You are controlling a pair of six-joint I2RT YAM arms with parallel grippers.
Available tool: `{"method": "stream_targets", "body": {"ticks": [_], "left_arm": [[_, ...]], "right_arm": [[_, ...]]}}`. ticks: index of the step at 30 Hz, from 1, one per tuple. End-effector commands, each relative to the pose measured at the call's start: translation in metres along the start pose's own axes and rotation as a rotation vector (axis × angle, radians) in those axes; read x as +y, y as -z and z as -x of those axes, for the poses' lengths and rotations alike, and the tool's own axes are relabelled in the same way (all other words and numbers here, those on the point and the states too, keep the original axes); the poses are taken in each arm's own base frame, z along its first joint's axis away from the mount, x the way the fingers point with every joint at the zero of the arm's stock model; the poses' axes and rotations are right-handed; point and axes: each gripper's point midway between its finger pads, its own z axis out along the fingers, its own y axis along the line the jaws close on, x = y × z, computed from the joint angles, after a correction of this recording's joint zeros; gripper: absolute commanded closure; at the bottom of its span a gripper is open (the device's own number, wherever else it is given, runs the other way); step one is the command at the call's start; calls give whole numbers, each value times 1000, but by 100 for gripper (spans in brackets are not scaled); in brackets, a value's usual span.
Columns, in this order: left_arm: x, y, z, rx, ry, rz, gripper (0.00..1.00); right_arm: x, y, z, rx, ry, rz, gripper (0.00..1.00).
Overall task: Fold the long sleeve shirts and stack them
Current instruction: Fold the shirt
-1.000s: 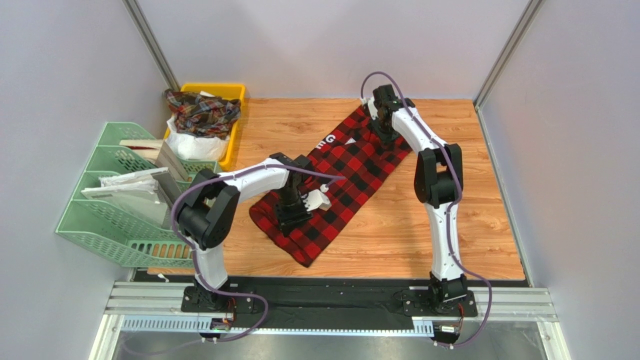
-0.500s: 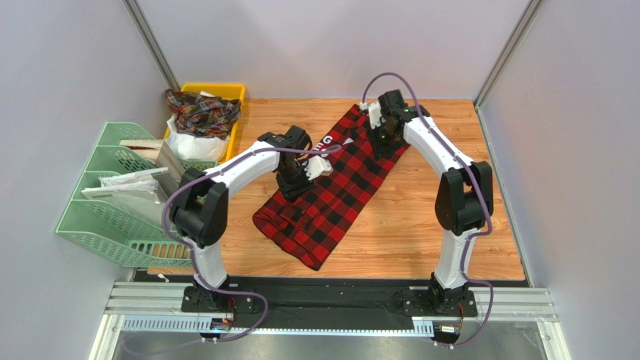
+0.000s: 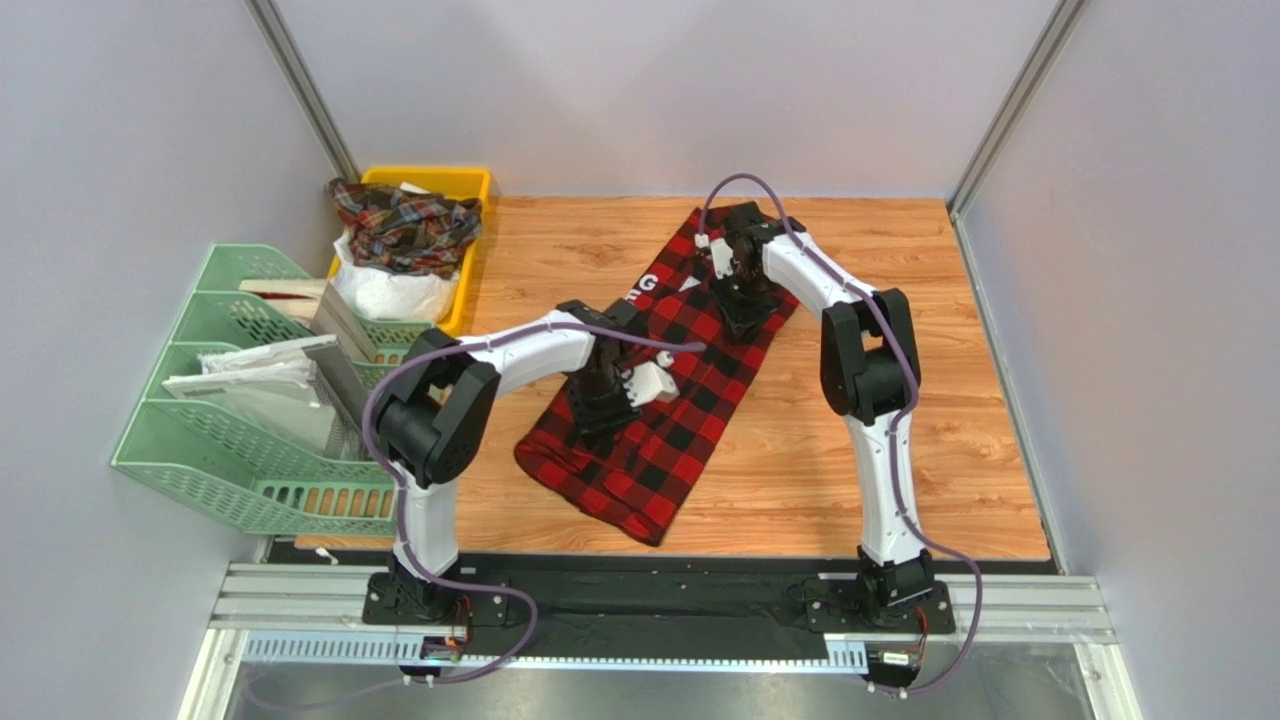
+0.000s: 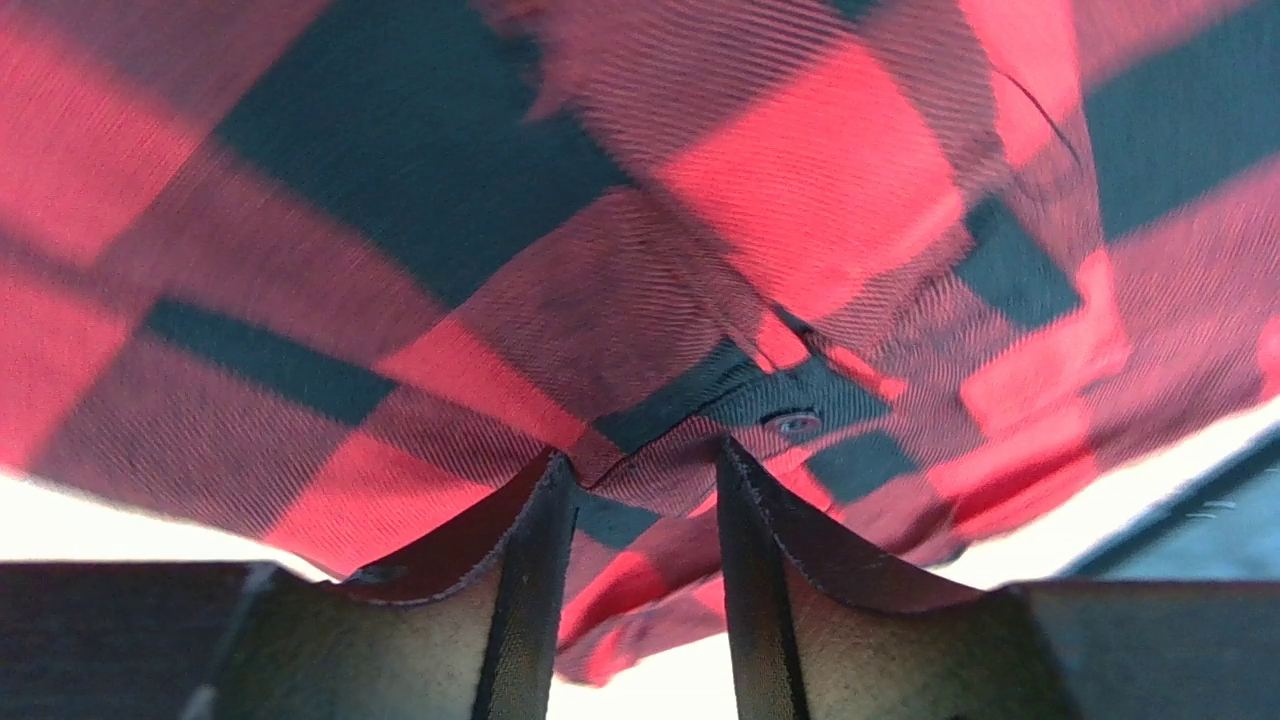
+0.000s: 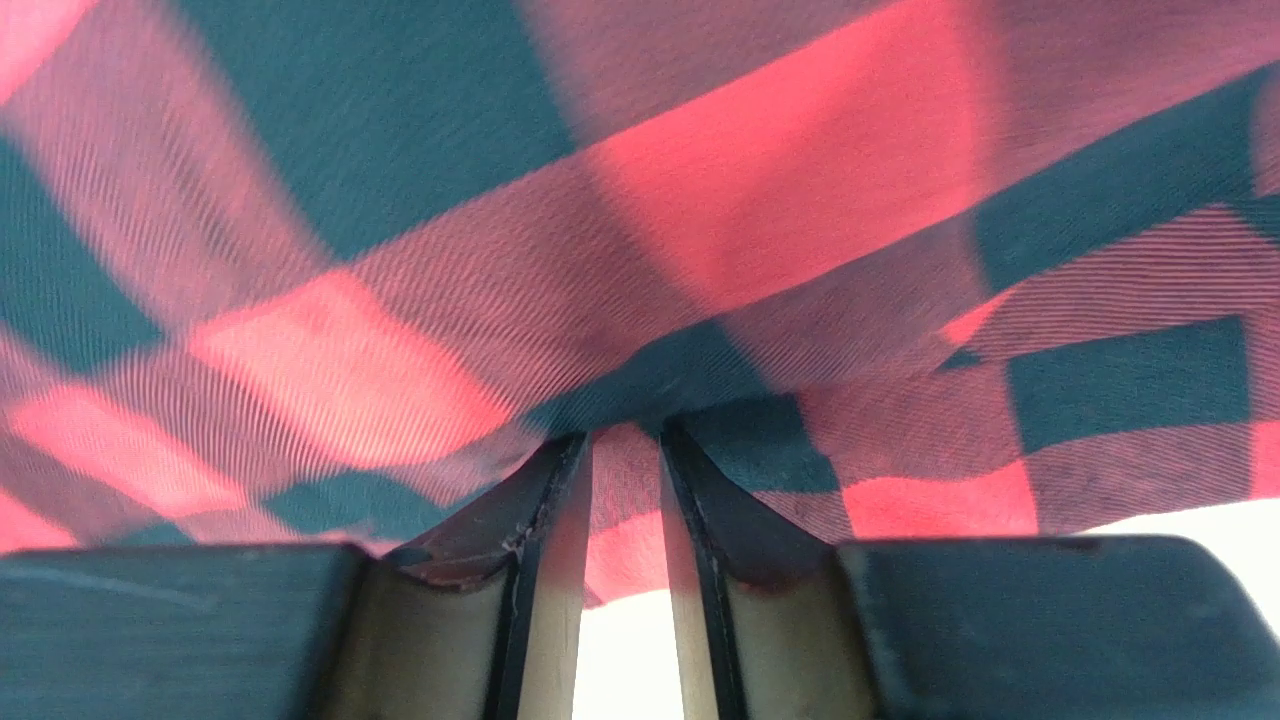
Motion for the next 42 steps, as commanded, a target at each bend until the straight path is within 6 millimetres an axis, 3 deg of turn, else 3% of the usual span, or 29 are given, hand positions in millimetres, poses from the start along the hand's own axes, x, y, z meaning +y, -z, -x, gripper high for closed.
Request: {"method": "stream_targets", "body": {"ticks": [1, 2, 5, 8, 10, 11, 13, 14, 15, 17, 18, 20, 21, 22, 23, 24, 25, 27, 28, 29, 31, 32, 33, 34, 35, 38, 39, 41, 42], "left_arm": [[-61, -12, 24, 4, 26, -162, 56], [-72, -14, 31, 2, 49, -194, 57], [-91, -18, 54, -34, 61, -289, 58], [-89, -9, 75, -101, 70, -296, 57], [-81, 16, 89, -205, 58, -260, 53], [-74, 29, 91, -251, 64, -245, 52], [-66, 72, 98, -368, 26, -191, 46], [-58, 91, 97, -414, 22, -167, 44], [-58, 128, 98, -495, -10, -125, 43], [-54, 184, 92, -628, -74, -20, 33], [-53, 201, 90, -673, -101, 26, 29], [-59, 241, 73, -762, -216, 170, 18], [-58, 256, 73, -811, -261, 234, 14], [-58, 265, 68, -840, -284, 286, 1], [-66, 270, 56, -876, -319, 330, 1], [-67, 278, 60, -942, -353, 369, 1], [-72, 276, 60, -975, -390, 383, 1], [-86, 264, 54, -1003, -572, 423, 1], [-92, 259, 53, -1009, -614, 414, 1], [-97, 245, 45, -979, -650, 383, 1], [-109, 223, 35, -937, -704, 302, 1], [-113, 199, 23, -884, -706, 251, 1], [-114, 188, 19, -867, -748, 245, 1], [-116, 178, 14, -856, -767, 237, 1], [-119, 158, 5, -843, -794, 227, 1], [-121, 121, -4, -827, -865, 260, 1], [-120, 111, -6, -808, -880, 270, 1], [-128, 90, -10, -795, -932, 253, 1], [-130, 83, -10, -793, -946, 246, 1]], "right_arm": [[-16, -28, 19, 7, 54, -48, 70], [-20, -21, 40, -43, 68, -66, 70], [-20, -22, 63, -87, 101, -60, 70], [-17, -2, 73, -131, 115, -49, 69], [-15, 19, 79, -178, 124, -40, 66], [-13, 56, 88, -250, 131, -43, 65], [-11, 88, 91, -315, 132, -33, 62], [-9, 127, 96, -388, 139, -36, 62], [-5, 148, 94, -423, 150, -25, 60], [-3, 187, 94, -502, 181, -22, 50], [4, 228, 92, -587, 212, -23, 40], [11, 265, 85, -666, 258, -30, 27], [20, 302, 82, -766, 288, -35, 10], [26, 303, 72, -776, 297, -18, 5], [31, 316, 74, -848, 322, -17, 3], [51, 349, 63, -949, 383, 26, 0], [59, 325, 49, -926, 402, 78, 0], [86, 343, 45, -1073, 513, 170, 0], [99, 353, 29, -1118, 559, 192, 0], [106, 331, 9, -1081, 677, 208, 0], [135, 319, -32, -1045, 865, 290, 0], [137, 280, -62, -936, 971, 293, 0], [141, 262, -78, -886, 1025, 267, 0], [142, 266, -96, -911, 1088, 210, 0], [139, 222, -123, -837, 1104, 223, 0], [140, 196, -157, -859, 1260, 142, 0], [140, 165, -179, -794, 1306, 158, 0], [143, 152, -190, -800, 1336, 154, 0], [146, 132, -207, -763, 1375, 185, 2]]}}
